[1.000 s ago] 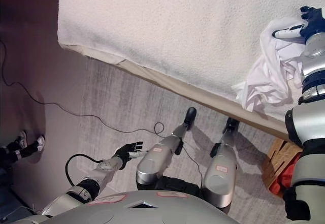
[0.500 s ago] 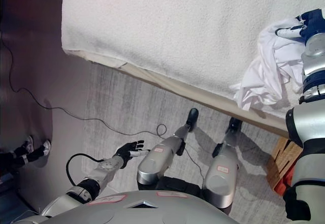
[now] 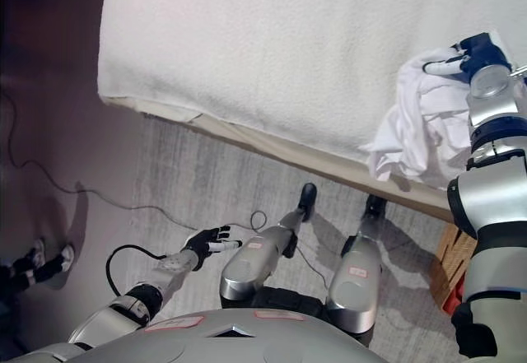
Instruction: Put the clothes on the bed into the basket.
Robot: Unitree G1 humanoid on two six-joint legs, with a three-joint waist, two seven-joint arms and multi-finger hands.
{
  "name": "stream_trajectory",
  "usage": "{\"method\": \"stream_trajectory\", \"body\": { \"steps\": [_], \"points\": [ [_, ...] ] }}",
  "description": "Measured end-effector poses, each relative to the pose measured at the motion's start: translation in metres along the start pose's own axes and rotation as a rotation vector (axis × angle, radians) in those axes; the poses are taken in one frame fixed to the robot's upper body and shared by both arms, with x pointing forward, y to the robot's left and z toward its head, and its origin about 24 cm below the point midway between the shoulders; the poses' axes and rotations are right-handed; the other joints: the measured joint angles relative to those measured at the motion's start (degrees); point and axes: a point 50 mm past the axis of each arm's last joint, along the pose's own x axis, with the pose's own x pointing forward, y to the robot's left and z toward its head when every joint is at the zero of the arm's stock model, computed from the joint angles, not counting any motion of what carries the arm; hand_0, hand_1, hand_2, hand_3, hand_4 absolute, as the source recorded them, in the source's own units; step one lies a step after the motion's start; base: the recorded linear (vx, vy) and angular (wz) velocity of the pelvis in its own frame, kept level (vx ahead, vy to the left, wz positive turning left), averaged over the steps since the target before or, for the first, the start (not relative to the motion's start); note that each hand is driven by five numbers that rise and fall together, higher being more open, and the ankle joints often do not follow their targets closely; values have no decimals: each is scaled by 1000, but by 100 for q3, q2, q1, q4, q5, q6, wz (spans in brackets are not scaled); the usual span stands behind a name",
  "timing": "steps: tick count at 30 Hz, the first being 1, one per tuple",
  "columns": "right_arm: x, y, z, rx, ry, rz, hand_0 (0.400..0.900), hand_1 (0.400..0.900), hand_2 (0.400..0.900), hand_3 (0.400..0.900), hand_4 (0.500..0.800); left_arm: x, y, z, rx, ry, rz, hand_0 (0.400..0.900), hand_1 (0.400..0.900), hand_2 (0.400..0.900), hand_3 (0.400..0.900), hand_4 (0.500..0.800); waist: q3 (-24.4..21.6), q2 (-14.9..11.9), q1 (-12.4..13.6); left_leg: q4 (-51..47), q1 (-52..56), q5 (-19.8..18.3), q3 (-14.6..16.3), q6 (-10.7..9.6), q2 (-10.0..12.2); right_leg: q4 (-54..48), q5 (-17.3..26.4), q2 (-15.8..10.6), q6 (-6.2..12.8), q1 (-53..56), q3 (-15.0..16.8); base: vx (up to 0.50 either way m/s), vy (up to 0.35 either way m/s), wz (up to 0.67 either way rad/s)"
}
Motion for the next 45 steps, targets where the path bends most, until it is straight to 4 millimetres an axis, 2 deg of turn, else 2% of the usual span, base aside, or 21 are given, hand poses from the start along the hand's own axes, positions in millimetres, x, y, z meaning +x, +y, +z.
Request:
{"method": "stream_trajectory", "body": {
  "steps": [4,6,8,9,13,17,19,25,27,33,35,41,45],
  "points": [
    [0,17,3,-34,-2,57,400,400,400,400,500,2,10,10,-9,-2,41,900,900,900,900,800,-50,-563,-115,-1,348,-137,418,167,38,-5,41,101,11,118,438,47,0,-66],
    [0,23,3,-41,7,74,400,400,400,400,500,2,16,12,-29,0,63,900,900,900,900,800,-186,-862,-259,-5,523,-264,589,283,67,-5,42,156,13,205,617,63,20,-73],
    [0,30,2,-50,7,94,400,400,400,400,500,1,23,7,-27,18,82,900,900,900,900,800,-364,-1197,-267,-7,719,-343,894,330,86,-7,58,173,34,254,919,58,29,-76],
    [0,32,0,-63,11,100,400,400,400,400,500,1,26,7,-41,24,94,900,900,900,900,800,-447,-1343,-399,-4,849,-415,999,332,92,-9,59,237,33,330,989,33,23,-55],
    [-1,39,-10,-90,26,129,400,400,400,400,500,-5,41,-14,-92,97,145,900,900,900,900,800,-935,-1786,-605,-7,1214,-612,1565,420,134,-9,71,341,34,421,1520,55,38,-74],
    [-2,35,-28,-106,76,128,400,400,400,400,500,-12,45,-38,-109,166,163,900,900,900,900,800,-1342,-1825,-809,-11,1467,-740,1952,484,168,-10,79,452,28,515,1861,24,23,-59],
    [-3,31,-38,-114,101,132,400,400,400,400,500,-13,47,-41,-130,175,170,900,900,900,900,800,-1448,-1795,-898,-11,1576,-804,2145,495,180,-10,150,536,107,532,2044,-10,31,-61],
    [-9,9,-75,-146,207,104,400,400,400,400,500,-19,51,-58,-143,228,189,900,900,900,900,800,-1621,-1667,-1014,-12,1784,-927,2650,501,188,-12,116,666,148,516,2502,-7,24,-52],
    [-12,-1,-87,-154,239,85,400,400,400,400,500,-20,54,-59,-140,234,194,900,900,900,900,800,-1626,-1659,-1084,-12,1857,-960,2815,481,189,-12,104,688,130,499,2516,-8,19,-36],
    [-22,-24,-116,-137,331,34,400,400,400,400,500,-23,63,-61,-130,241,214,900,900,900,900,800,-1688,-1567,-1341,-16,1954,-1025,3057,518,178,-10,103,710,131,486,2567,4,24,-28],
    [-27,-30,-130,-131,386,22,400,400,400,400,500,-24,66,-60,-130,238,221,900,900,900,900,800,-1717,-1521,-1330,-47,2021,-1139,3153,568,163,-15,95,732,153,503,2631,58,86,-14],
    [-35,-30,-150,-130,451,36,400,400,400,400,500,-26,73,-60,-126,241,238,900,900,900,900,800,-1764,-1442,-1504,-72,2035,-1163,3338,550,160,-27,96,709,159,428,2615,-5,1,-4],
    [-37,-30,-155,-92,463,30,400,400,400,400,500,-26,75,-59,-128,239,240,900,900,900,900,800,-1765,-1369,-1612,-72,2025,-1163,3311,549,157,-27,103,706,171,427,2594,-3,-10,5]
  ]
}}
